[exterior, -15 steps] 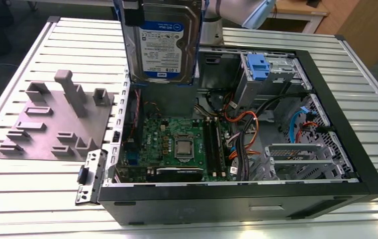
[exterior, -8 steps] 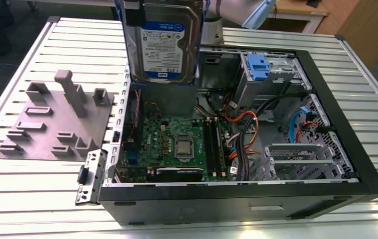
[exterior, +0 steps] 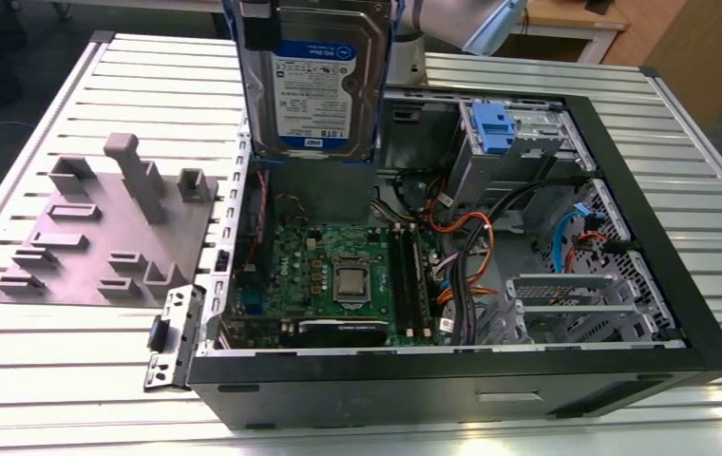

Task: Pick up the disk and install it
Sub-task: 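Pick up the disk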

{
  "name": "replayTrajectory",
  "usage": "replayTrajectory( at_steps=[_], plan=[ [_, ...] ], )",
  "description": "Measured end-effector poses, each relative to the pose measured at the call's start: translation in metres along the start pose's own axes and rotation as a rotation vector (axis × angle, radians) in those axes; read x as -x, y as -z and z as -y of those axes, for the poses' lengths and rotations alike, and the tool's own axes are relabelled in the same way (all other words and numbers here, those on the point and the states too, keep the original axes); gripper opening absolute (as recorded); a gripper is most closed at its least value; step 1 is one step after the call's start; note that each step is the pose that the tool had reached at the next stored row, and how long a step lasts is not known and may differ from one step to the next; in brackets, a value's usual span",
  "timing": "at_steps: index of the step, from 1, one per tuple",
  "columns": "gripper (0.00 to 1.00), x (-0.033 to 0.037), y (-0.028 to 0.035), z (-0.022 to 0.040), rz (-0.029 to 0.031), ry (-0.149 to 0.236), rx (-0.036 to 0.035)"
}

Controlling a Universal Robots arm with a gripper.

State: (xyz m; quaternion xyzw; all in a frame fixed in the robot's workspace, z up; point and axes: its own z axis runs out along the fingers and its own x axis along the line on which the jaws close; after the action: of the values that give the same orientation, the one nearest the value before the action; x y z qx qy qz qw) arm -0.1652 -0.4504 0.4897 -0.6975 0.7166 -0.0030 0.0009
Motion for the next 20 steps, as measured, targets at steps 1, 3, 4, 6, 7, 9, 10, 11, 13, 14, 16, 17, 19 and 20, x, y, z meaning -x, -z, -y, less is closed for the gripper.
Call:
replayTrajectory(
  at_steps=[1,3,4,6,7,9,10,11,13,14,16,17,19,20],
  plan=[
    [0.36,0.0,0.0,0.0003,-0.0001,0.0,0.0],
    [0.36,0.0,0.0001,0.0007,-0.0001,0.0,0.0001],
    [0.36,0.0,0.0,0.001,0.0,0.0,0.0],
    [0.36,0.0,0.0,0.0015,0.0,0.0,0.0],
    [0.36,0.0,0.0,0.0016,0.0,0.0,0.0],
    [0.36,0.0,0.0,0.002,0.0,0.0,0.0],
    [0.36,0.0,0.0,0.0022,0.0,0.0,0.0],
    [0.36,0.0,0.0,0.0024,0.0,0.0,0.0],
    [0.36,0.0001,0.0,0.0029,-0.0001,0.0,0.0],
    [0.36,0.0001,0.0,0.003,-0.0001,0.0,0.0],
    [0.36,0.0001,0.0,0.0034,0.0,0.0,0.0],
    [0.36,0.0001,0.0,0.0036,-0.0001,0.0,0.0],
    [0.36,0.0001,0.0,0.004,0.0,0.0,0.0],
    [0.36,0.0001,0.0,0.0042,-0.0001,0.0,0.0]
  ],
)
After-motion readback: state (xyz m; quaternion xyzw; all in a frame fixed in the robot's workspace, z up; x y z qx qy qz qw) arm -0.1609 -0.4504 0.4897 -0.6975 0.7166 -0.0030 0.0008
